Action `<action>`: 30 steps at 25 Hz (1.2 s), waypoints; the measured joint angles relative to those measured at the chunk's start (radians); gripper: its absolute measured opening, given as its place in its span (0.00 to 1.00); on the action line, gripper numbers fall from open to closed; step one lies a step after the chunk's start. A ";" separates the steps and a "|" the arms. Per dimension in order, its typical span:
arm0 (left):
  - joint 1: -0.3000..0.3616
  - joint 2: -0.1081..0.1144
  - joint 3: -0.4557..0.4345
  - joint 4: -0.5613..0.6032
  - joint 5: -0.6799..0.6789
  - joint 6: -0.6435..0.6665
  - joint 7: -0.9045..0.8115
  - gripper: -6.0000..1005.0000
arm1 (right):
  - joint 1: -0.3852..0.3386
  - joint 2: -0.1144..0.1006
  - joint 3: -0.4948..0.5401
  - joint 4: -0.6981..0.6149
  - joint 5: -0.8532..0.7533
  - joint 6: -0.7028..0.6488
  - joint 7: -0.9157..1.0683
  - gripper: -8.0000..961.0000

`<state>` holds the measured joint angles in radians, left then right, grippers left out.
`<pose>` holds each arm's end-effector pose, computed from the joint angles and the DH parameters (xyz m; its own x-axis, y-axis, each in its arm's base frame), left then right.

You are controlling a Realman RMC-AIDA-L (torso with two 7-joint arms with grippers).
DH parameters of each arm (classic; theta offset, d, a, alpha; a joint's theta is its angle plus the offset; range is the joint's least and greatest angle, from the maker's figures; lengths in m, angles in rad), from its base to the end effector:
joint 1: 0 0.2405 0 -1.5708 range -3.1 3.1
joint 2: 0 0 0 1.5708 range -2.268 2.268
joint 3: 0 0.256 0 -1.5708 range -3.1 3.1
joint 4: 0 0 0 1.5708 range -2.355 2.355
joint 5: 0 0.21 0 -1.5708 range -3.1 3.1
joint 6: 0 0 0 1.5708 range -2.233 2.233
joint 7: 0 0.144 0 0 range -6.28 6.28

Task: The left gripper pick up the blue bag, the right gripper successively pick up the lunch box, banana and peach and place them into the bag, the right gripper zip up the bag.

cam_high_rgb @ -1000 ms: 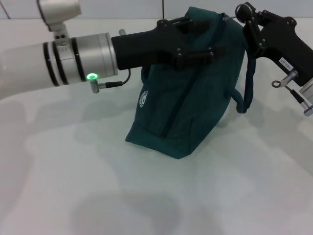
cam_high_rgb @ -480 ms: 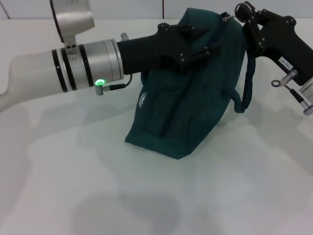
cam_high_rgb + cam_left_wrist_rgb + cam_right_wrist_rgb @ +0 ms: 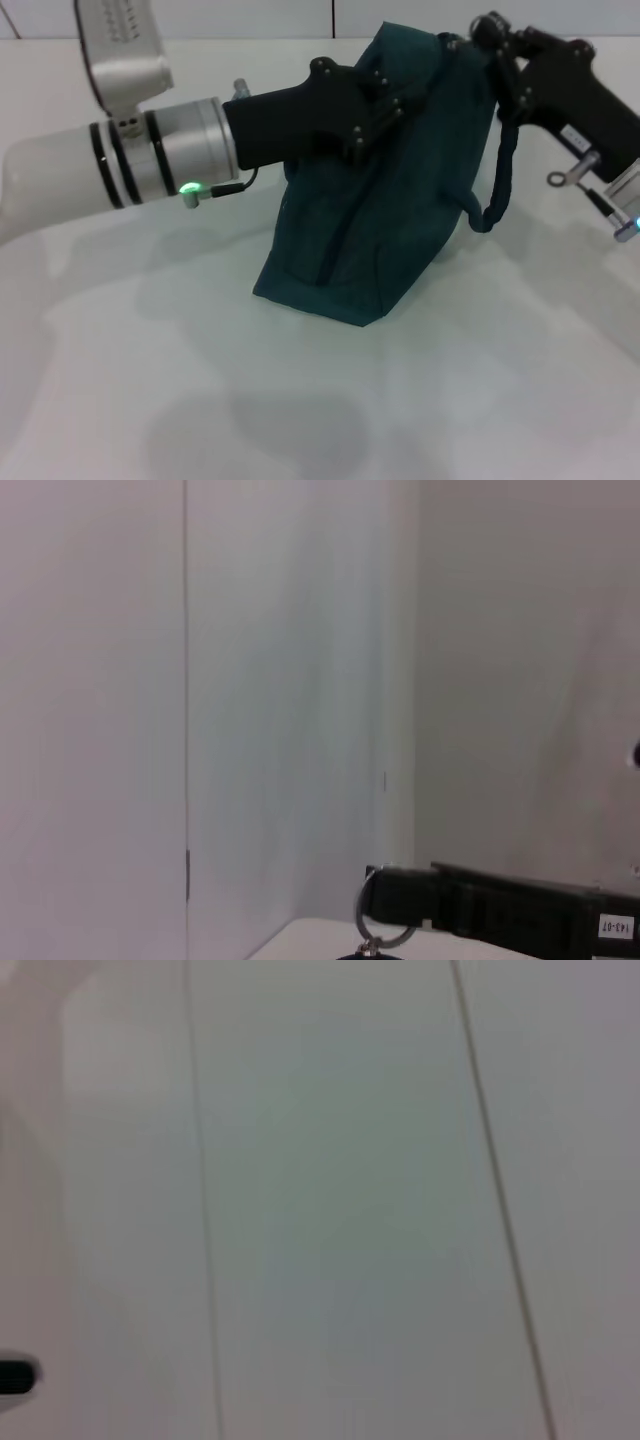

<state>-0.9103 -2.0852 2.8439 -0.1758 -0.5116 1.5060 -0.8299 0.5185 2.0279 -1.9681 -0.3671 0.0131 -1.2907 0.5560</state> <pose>-0.1727 0.3725 -0.0553 0.7232 0.0093 0.6906 0.2334 -0.9444 -0.2317 0.2104 0.3532 -0.0279 0.5231 0.1472 -0.8395 -0.5285 -0.7167 -0.4550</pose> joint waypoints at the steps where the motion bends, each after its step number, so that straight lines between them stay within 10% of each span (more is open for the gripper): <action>1: 0.005 0.001 0.000 -0.003 0.000 0.011 0.010 0.24 | 0.000 0.000 -0.010 -0.003 0.000 -0.003 0.000 0.03; 10: 0.038 0.008 0.000 -0.086 0.020 0.139 0.053 0.05 | 0.005 -0.002 -0.093 -0.009 -0.005 -0.096 0.034 0.03; 16: 0.057 0.020 0.000 -0.227 0.021 0.305 0.043 0.05 | 0.009 -0.004 -0.114 -0.008 -0.007 -0.131 0.102 0.03; 30: 0.063 0.009 0.002 -0.281 0.071 0.256 0.050 0.04 | -0.005 0.000 -0.017 0.030 0.041 0.032 0.181 0.03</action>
<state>-0.8473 -2.0760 2.8456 -0.4566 -0.4406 1.7623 -0.7799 0.5132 2.0279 -1.9855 -0.3372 0.0537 -1.2588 0.7370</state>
